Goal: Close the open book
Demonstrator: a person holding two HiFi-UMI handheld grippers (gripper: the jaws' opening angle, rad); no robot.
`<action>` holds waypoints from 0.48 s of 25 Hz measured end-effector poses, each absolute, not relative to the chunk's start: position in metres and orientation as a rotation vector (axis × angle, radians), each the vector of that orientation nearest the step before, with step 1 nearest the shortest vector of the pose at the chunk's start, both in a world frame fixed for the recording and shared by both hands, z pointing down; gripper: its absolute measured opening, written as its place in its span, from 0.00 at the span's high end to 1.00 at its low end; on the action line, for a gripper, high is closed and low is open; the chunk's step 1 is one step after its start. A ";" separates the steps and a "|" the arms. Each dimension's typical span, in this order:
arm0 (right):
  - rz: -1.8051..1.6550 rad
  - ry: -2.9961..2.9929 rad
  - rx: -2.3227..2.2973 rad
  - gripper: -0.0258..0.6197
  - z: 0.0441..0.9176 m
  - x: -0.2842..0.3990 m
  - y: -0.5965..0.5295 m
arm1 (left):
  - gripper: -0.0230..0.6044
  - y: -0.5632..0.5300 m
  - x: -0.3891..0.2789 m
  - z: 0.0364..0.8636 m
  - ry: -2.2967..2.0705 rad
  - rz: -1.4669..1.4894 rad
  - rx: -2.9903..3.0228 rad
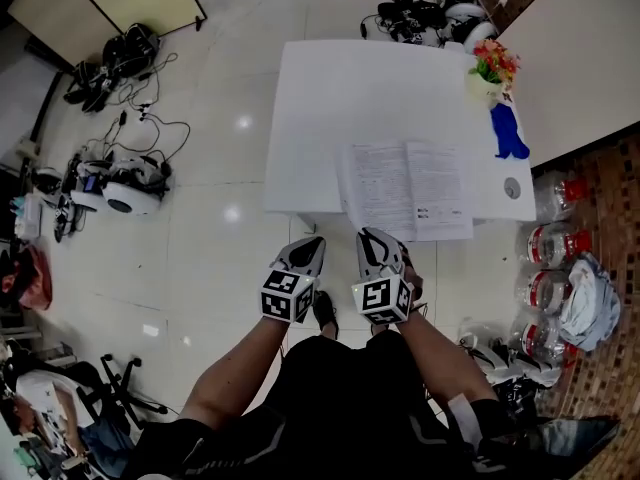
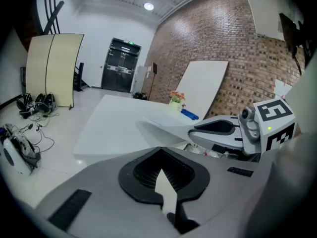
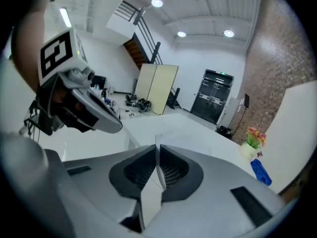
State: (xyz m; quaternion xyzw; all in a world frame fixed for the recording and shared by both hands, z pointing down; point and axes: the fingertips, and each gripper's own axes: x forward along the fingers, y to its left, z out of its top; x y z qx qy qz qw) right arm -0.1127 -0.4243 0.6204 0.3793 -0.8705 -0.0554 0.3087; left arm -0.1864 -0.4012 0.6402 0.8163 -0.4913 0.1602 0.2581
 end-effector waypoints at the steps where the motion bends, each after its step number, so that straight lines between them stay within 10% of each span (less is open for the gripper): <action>1: -0.089 -2.329 1.054 0.92 0.613 -0.105 -0.425 | 0.97 -0.404 -0.181 0.635 -1.329 0.424 2.220; 12: 0.369 -2.456 1.502 0.92 0.559 -0.003 -0.443 | 0.97 -0.432 -0.119 0.603 -1.259 0.403 2.292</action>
